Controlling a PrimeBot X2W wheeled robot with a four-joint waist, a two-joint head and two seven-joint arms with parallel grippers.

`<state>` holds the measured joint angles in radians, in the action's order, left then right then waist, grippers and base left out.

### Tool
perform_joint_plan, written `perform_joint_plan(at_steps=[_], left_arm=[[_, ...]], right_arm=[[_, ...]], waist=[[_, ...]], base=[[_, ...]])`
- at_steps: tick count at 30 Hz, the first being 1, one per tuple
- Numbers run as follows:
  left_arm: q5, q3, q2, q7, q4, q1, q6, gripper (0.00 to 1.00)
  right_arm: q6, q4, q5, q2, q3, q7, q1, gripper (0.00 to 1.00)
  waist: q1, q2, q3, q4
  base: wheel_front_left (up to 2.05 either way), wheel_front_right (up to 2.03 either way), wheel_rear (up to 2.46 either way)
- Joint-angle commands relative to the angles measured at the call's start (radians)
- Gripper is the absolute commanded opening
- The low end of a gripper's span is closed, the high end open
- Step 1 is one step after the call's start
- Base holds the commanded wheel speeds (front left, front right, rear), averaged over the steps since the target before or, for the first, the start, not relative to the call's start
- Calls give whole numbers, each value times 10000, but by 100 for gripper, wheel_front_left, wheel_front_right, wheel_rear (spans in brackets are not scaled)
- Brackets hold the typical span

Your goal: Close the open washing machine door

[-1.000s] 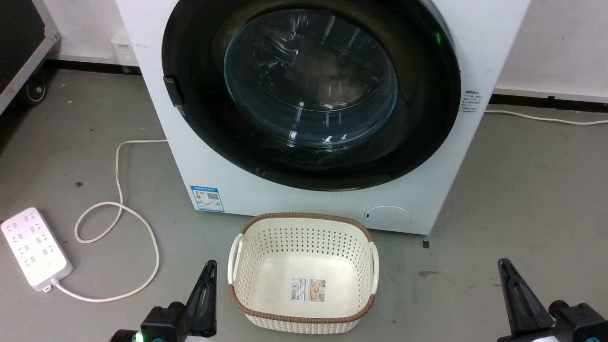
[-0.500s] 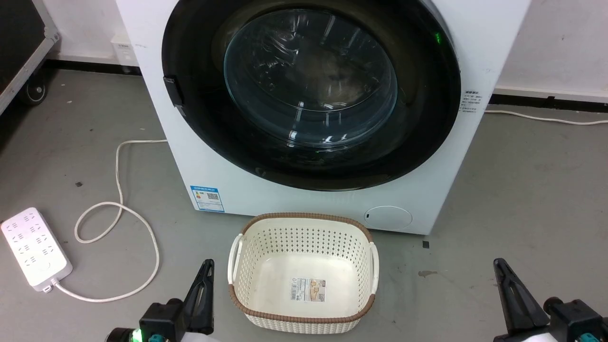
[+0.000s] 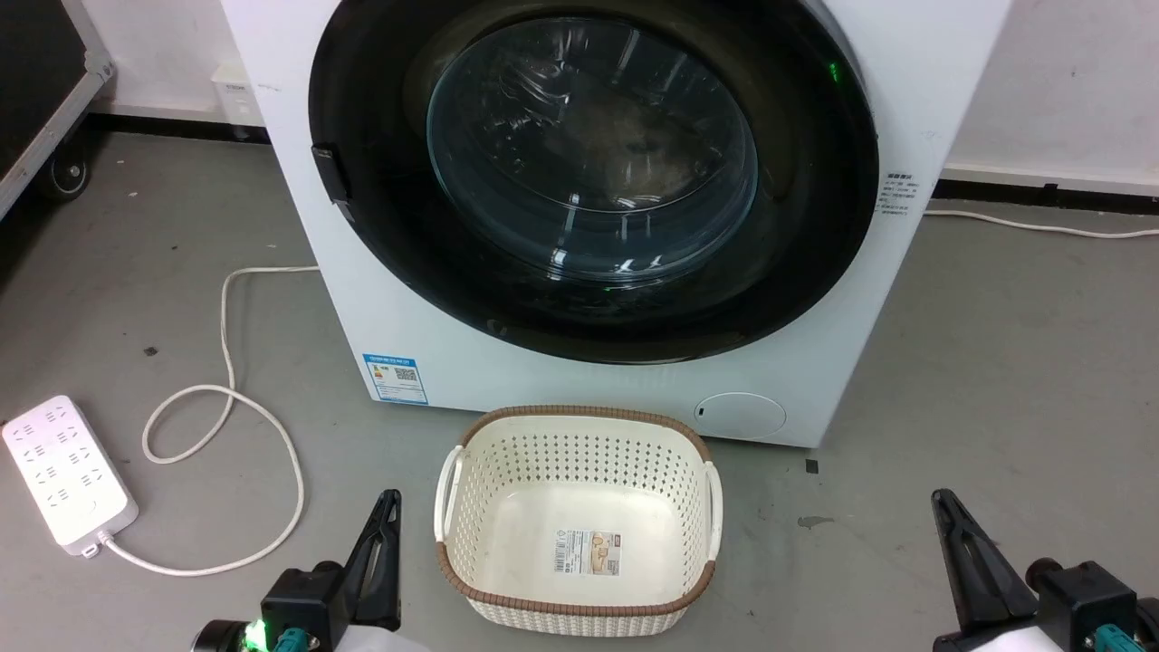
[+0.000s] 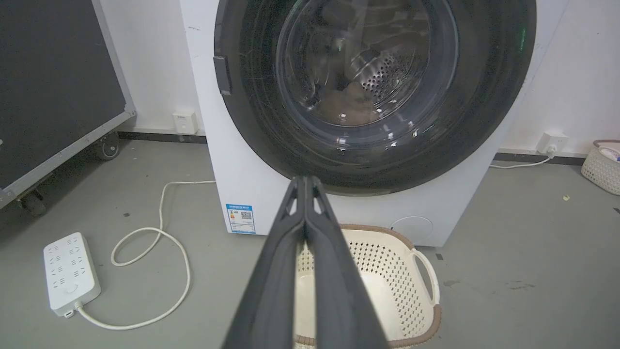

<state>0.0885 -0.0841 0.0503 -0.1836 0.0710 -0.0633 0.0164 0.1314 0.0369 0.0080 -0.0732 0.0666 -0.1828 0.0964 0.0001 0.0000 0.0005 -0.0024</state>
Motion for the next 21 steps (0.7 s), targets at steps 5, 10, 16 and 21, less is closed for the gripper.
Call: perform_joint_plan(at_steps=[5,10,16,21], left_arm=[[-132,78,4,148,-102,152,-47,0],[-178,124,3,250,-139,182,-54,0],[-233,180,3,373,-183,217,-62,0],[-278,226,3,474,-220,246,-69,0]], right_arm=[[-1,-76,-27,68,-54,135,-233,0],[-2,-94,-30,77,-91,238,-277,0],[-2,-115,-34,89,-136,361,-331,0],[-2,-133,-37,99,-173,463,-375,0]], waist=[[0,0,0,2],[0,0,0,3],[0,0,-1,5],[0,0,-1,6]], base=[[0,0,0],[0,0,0],[0,0,0],[0,0,0]])
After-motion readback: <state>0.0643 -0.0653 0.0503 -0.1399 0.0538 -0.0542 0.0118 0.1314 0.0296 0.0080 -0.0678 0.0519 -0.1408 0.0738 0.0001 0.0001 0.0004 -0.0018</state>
